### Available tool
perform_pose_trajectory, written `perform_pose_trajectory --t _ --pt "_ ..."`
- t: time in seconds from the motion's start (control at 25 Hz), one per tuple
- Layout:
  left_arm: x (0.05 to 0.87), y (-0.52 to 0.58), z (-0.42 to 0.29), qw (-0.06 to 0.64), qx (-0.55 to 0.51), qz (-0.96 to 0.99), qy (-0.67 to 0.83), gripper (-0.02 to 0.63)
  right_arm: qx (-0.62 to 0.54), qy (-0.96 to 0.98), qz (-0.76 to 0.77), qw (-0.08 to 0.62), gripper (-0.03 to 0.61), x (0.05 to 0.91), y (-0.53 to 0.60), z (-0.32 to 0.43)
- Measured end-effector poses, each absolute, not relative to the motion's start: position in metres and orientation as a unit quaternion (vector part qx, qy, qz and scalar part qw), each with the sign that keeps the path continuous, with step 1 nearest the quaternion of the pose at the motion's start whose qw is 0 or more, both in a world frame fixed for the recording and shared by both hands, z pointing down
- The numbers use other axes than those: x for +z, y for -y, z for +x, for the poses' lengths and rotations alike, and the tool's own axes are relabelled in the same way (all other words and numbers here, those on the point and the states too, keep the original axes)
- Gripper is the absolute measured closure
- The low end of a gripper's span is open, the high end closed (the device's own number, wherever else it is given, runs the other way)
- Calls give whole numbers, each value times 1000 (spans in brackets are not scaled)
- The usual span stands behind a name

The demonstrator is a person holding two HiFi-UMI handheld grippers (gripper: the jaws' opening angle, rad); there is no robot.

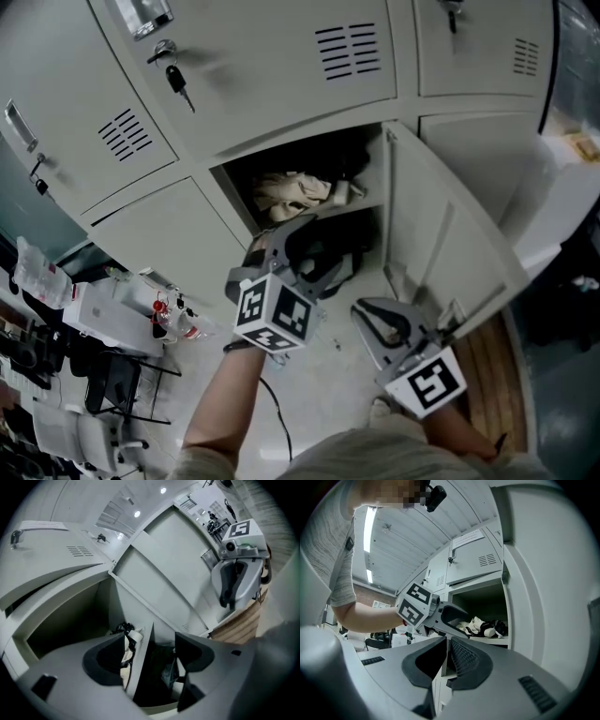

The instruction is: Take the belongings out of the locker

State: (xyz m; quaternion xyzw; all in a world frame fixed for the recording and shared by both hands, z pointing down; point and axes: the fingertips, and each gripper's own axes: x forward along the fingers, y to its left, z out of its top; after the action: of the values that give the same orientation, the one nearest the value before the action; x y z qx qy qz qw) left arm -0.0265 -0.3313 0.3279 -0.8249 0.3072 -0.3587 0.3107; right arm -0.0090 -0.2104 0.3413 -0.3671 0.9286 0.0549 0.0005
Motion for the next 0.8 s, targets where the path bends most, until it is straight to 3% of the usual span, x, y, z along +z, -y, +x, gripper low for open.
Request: perform_pose_trajectory --t 0.24,0.8 --pt "320 359 -21 345 -404 -794 -297 259 55 -929 -365 -8 574 345 210 -9" --pt "324 429 -31 385 -531 -703 -275 259 41 -931 -363 -16 574 348 212 1"
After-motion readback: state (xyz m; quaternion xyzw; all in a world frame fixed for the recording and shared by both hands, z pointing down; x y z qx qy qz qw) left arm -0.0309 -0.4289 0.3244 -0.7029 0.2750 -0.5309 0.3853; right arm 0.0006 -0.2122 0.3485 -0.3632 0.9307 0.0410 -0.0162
